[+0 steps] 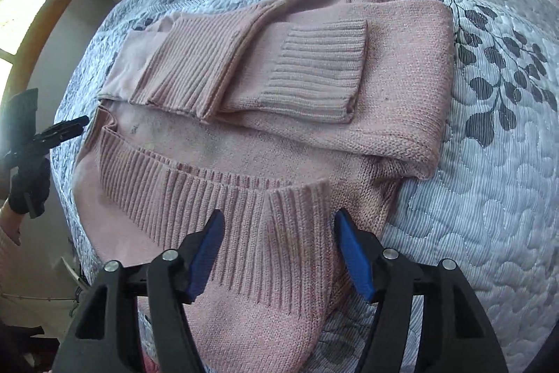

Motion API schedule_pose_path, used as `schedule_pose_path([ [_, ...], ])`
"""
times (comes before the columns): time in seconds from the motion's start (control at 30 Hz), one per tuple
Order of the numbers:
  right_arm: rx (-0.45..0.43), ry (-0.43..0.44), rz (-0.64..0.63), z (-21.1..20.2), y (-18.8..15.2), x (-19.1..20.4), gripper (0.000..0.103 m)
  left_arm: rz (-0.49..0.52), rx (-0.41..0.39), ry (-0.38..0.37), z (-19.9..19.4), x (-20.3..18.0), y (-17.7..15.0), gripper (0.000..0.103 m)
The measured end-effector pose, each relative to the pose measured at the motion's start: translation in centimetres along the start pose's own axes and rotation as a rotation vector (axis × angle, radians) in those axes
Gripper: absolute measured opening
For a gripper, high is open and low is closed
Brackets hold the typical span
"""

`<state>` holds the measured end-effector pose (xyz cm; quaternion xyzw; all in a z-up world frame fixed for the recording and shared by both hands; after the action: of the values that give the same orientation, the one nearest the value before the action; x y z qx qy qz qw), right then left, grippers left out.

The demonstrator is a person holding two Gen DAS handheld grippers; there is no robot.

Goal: Fold small clothes

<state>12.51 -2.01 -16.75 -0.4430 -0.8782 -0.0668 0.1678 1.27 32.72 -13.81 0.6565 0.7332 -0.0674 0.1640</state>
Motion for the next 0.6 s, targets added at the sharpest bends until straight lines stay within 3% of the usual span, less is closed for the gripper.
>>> schedule_pose_path([
  [0.17,0.024,-0.049,-0.048,0.9,0.1,0.4,0.066,0.035,0.06,0.016,2.9,-0.2,1.1,0.06],
  [0.2,0.027,-0.058,-0.059,1.1,0.1,0.5,0.066,0.034,0.066,0.019,3.2,-0.2,1.2,0.054],
  [0.23,0.025,-0.064,-0.068,1.1,0.0,0.6,0.065,0.033,0.068,0.03,3.5,-0.2,1.2,0.039],
  [0.27,0.023,-0.066,-0.074,1.1,0.0,0.7,0.063,0.036,0.067,0.039,3.6,-0.2,1.1,0.032],
  [0.33,0.022,-0.069,-0.082,1.0,-0.1,0.7,0.037,0.037,0.063,0.049,3.6,-0.2,0.8,0.014],
  [0.43,0.013,-0.075,-0.086,0.8,-0.5,0.4,0.014,0.032,0.043,0.061,3.0,-0.3,0.2,0.01],
  [0.6,-0.041,-0.021,-0.069,-1.4,-1.6,0.8,0.011,0.031,-0.013,0.072,0.8,-1.2,-1.1,0.009],
])
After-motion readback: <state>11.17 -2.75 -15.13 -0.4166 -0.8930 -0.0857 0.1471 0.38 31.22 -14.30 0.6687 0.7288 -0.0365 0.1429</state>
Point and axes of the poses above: each gripper's, at about its wrist camera, not at the fingertips, and z roughly the way its jaws point, x to its left, y to its top, the point moved 9 cm from there along z, roughly the way its jaws point, and after that the axes turned 14 degrees about x, right-handed, at the moved point
